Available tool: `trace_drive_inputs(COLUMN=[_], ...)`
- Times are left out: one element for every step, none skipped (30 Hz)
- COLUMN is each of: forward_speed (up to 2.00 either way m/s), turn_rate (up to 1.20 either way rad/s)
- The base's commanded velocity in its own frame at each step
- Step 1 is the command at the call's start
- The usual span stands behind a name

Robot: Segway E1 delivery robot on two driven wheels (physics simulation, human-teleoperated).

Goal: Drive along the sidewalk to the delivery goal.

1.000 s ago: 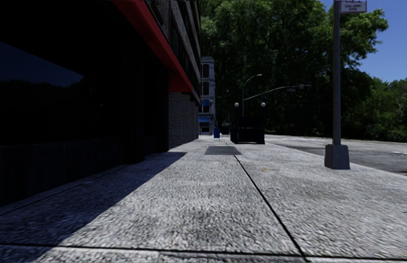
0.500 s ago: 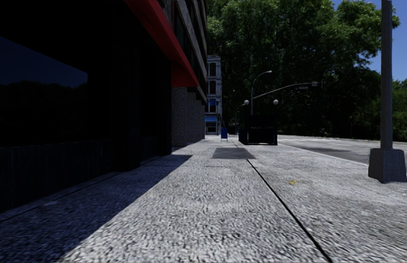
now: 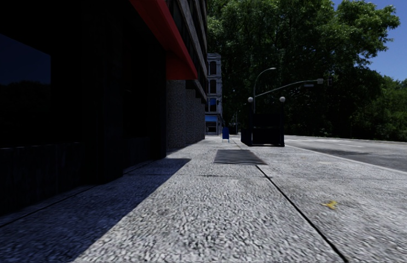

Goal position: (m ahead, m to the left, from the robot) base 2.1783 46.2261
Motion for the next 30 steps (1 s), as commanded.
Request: trace_drive_inputs(forward_speed=[2.00,2.00,2.00,2.00,2.00,2.00,2.00,2.00,2.00,2.00,2.00,2.00,2.00,2.00,2.00,2.00,2.00,2.00,2.00,2.00,2.00,2.00,2.00,2.00,2.00,2.00,2.00,2.00,2.00,2.00], turn_rate=[0.00,0.00,0.00,0.00,0.00,0.00,0.00,0.00,0.00,0.00,0.00,0.00,0.00,0.00,0.00,0.00,0.00,0.00,0.00,0.00,0.00,0.00,0.00,0.00,0.00,0.00,0.00,0.00,0.00,0.00])
